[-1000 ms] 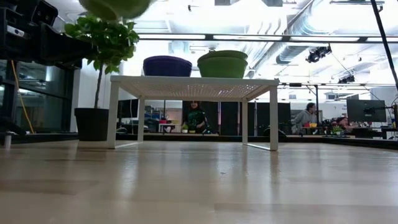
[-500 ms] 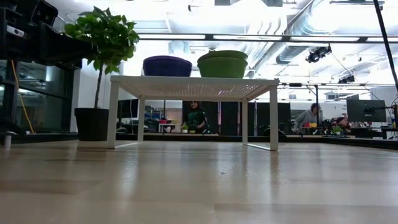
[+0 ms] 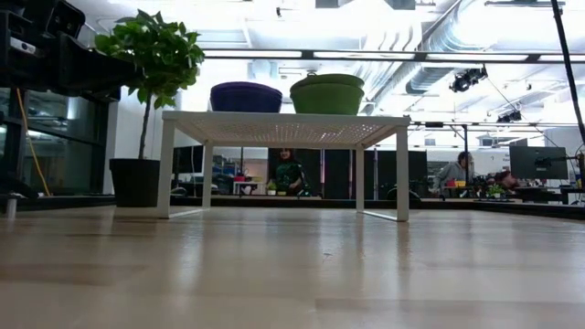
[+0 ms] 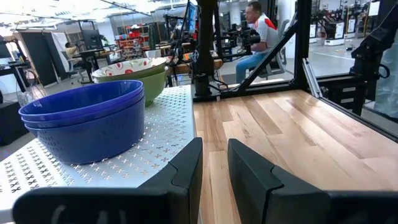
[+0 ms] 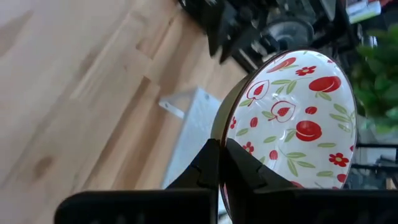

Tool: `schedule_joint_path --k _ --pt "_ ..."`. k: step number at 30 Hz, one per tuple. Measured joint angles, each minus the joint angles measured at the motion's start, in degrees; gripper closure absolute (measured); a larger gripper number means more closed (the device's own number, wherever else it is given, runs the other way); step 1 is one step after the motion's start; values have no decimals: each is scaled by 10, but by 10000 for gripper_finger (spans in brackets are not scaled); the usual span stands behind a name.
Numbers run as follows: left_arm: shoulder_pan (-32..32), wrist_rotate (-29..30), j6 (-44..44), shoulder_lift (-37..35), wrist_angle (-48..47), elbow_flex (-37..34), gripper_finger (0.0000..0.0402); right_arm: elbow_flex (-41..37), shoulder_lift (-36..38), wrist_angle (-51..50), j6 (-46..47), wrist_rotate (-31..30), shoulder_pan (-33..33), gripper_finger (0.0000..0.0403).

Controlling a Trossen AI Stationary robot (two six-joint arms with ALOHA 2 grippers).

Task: Pick & Place Mini bowls
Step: Stack the red patterned bowl on top of the red patterned bowl on the shelf

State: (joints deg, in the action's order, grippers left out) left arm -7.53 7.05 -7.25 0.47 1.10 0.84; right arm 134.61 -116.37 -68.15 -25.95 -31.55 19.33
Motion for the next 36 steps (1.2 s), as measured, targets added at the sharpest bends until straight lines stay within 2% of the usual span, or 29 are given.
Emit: schedule_joint_path --k 19,25,29,36 --pt "0 0 0 0 0 0 330 0 55 -212 105 6 -99 403" --pt "0 0 0 0 0 0 330 -21 56 -218 140 36 -140 403" --pt "0 0 0 0 0 0 330 -33 55 -218 163 14 -149 403" --pt "0 0 0 0 0 0 330 -33 55 -218 194 24 -147 403"
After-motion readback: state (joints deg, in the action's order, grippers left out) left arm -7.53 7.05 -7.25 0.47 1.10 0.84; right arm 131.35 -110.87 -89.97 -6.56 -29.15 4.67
